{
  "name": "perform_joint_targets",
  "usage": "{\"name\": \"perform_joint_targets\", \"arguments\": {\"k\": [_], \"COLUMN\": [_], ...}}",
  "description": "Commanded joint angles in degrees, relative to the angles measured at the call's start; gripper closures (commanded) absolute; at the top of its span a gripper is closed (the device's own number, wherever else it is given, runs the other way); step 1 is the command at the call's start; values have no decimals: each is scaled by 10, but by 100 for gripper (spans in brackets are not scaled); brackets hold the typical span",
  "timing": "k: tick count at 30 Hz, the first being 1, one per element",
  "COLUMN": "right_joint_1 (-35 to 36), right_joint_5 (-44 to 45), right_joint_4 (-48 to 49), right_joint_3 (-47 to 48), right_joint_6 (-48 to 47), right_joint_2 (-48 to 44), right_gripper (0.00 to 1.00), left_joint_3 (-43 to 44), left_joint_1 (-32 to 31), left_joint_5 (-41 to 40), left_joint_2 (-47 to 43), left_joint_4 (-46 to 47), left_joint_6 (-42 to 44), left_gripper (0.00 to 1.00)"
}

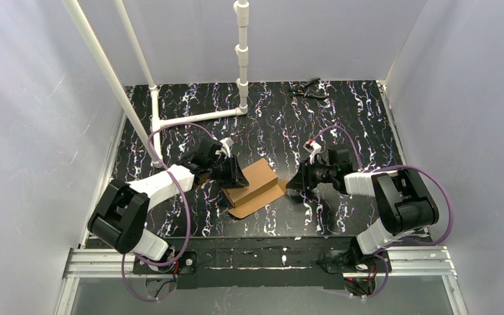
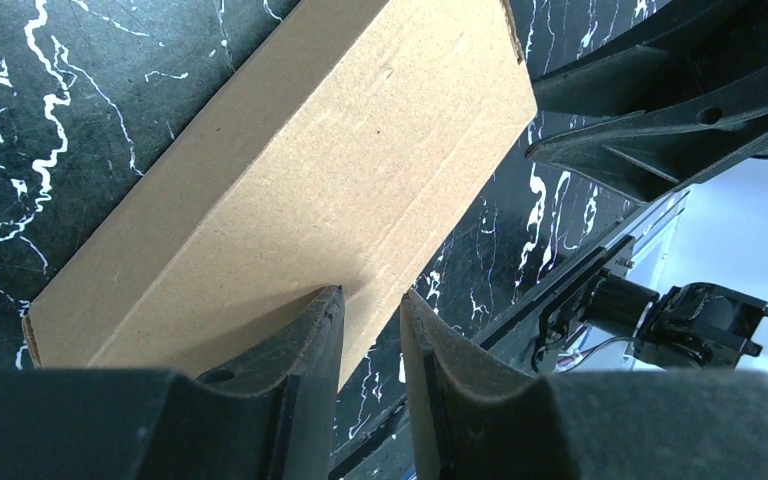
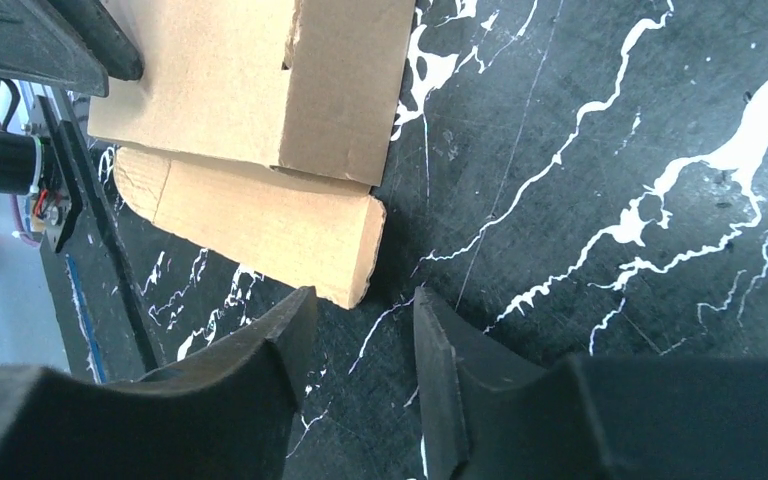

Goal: Fold the paper box

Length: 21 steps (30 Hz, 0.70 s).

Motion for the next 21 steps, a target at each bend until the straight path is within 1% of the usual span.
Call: {"name": "perform_joint_targets", "arguments": {"k": [1,7,11,16,21], "right_joint_1": [13,26,31,38,53], "right_joint_5": [0,-2,2,27,61], "right_joint_4": [8,1,-12,-40,-57], "right_joint_3": [19,27,39,53,61], "right_joint_6": [-18,-31,-43,-67,-90], "right_joint_2": [1,10,17,8,-8], "right_gripper": [53,61,70,82,89], "left_joint_3": [-20,-24,-30,-30,-30], "left_joint_1": [-1,-1,-1,-2,-3], "left_joint_5": [-17,-17,-17,-16,-12], "left_joint_2": [-11,-10,-14,-15,-14], "left_joint_4": [-33,-28,-25,-25,-21], "left_joint_6": [-18,-38,-45,-53,-67], "left_gripper": [73,74,74,74,74]}}
